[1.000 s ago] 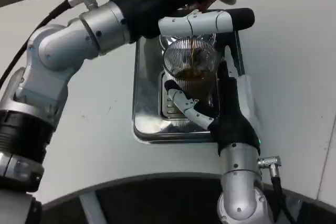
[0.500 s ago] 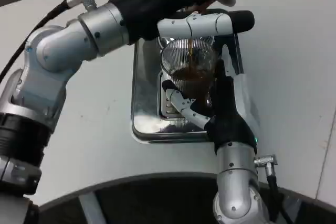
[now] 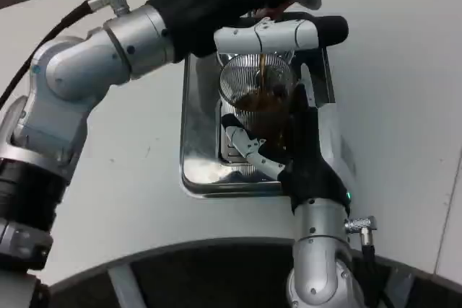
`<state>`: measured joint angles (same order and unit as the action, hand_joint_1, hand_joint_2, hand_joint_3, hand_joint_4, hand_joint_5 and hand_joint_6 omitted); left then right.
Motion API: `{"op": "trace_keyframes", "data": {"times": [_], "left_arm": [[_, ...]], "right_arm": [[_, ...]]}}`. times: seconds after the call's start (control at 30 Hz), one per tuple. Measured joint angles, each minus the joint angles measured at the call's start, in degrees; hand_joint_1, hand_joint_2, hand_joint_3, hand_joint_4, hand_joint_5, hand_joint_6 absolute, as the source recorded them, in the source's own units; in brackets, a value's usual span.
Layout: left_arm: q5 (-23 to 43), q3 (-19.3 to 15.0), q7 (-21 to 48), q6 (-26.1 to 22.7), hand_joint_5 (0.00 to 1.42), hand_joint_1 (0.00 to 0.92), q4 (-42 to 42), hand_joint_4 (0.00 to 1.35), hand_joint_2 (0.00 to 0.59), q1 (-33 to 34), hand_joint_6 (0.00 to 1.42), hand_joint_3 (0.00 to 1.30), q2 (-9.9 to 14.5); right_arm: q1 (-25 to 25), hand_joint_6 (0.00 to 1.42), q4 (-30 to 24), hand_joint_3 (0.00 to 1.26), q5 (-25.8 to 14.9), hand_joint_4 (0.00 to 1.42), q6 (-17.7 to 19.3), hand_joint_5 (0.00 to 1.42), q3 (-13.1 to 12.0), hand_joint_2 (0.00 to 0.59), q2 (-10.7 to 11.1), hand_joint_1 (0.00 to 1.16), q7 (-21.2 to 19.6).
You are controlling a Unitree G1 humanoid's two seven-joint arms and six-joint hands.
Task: Grasp the cup under the faucet to collect the drink, then remove the cup.
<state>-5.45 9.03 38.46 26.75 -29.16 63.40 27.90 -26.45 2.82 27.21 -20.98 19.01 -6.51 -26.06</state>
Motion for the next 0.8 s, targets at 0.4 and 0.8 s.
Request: {"op": "trace_keyframes", "data": {"times": [0.4, 0.8], "left_arm": [[0.02, -0.25, -0.18, -0.01, 0.03, 0.000, 0.45, 0.01, 0.136, -0.53, 0.23, 0.19, 0.44], [-0.01, -0.42, -0.75, -0.02, 0.05, 0.000, 0.36, 0.04, 0.138, -0.67, 0.24, 0.21, 0.48]], "right_arm": [[-0.37, 0.68, 2.54, 0.13, -0.17, 0.34, 2.57, 0.45, -0.29, 0.249, 0.00, 0.69, -4.87], [-1.10, 0.73, 3.85, 0.17, -0.46, 0.36, 3.55, 0.47, -0.83, 0.248, 0.06, 0.69, -6.00]]}}
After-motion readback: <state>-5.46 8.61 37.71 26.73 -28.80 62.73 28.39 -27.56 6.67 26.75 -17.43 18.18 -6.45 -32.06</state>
